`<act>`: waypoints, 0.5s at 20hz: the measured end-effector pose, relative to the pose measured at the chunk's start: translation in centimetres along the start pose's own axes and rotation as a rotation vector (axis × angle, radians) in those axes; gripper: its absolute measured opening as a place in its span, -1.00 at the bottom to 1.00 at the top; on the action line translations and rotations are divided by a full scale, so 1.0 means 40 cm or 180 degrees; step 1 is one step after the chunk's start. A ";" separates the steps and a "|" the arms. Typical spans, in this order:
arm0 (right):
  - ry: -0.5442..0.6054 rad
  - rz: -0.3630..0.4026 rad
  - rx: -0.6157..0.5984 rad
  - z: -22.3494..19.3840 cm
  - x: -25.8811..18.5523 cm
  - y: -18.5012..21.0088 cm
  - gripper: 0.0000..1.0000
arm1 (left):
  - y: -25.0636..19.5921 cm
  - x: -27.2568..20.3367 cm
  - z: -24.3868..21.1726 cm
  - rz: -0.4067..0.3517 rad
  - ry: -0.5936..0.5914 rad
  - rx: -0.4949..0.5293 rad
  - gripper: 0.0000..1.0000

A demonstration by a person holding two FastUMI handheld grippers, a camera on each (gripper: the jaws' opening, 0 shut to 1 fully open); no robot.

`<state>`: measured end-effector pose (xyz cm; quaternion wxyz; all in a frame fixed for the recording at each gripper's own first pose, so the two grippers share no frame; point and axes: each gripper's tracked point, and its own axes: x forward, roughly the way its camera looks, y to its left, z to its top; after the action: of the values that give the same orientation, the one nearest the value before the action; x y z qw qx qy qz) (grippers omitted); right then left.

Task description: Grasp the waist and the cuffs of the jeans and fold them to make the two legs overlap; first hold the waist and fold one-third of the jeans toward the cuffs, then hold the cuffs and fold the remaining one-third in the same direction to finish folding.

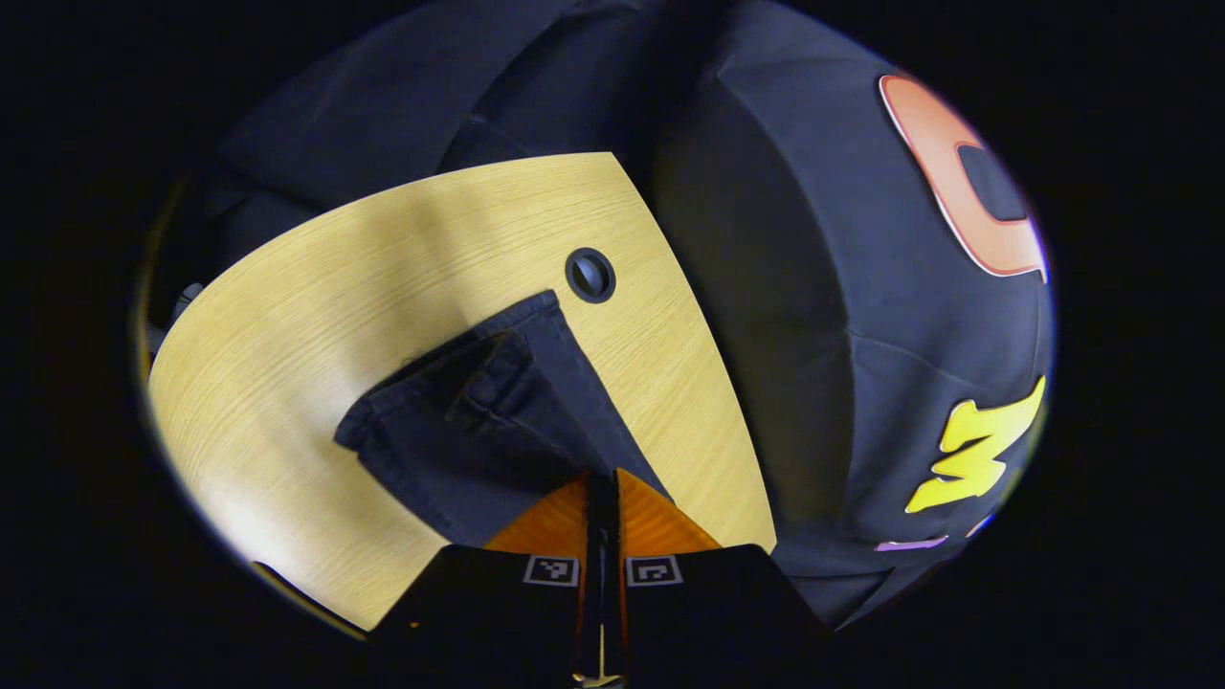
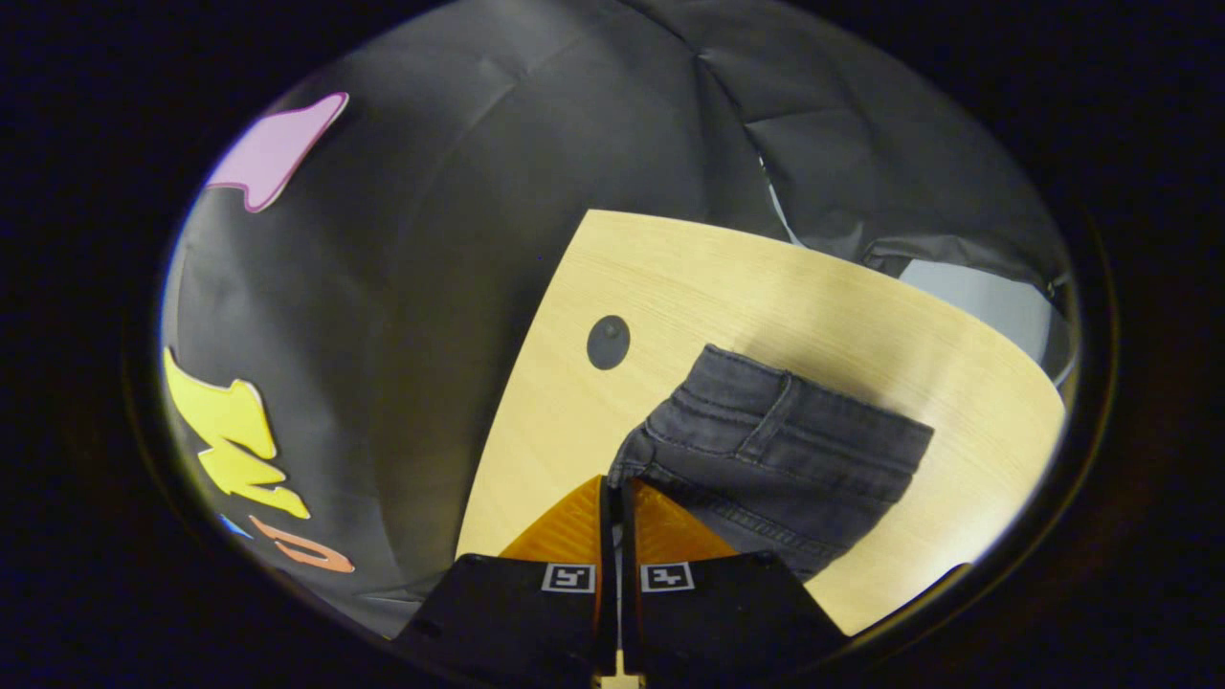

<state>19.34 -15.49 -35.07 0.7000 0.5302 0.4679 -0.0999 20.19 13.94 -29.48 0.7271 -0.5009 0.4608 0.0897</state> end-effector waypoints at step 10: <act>0.0017 -0.0301 -0.0119 -0.002 0.120 -0.050 -0.72 | 0.075 0.100 0.007 0.0347 0.0032 -0.0157 -0.76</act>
<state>20.62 -14.56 -40.04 0.7031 0.4945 0.4961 -0.1228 20.80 14.28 -34.44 0.7063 -0.4933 0.4887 0.1380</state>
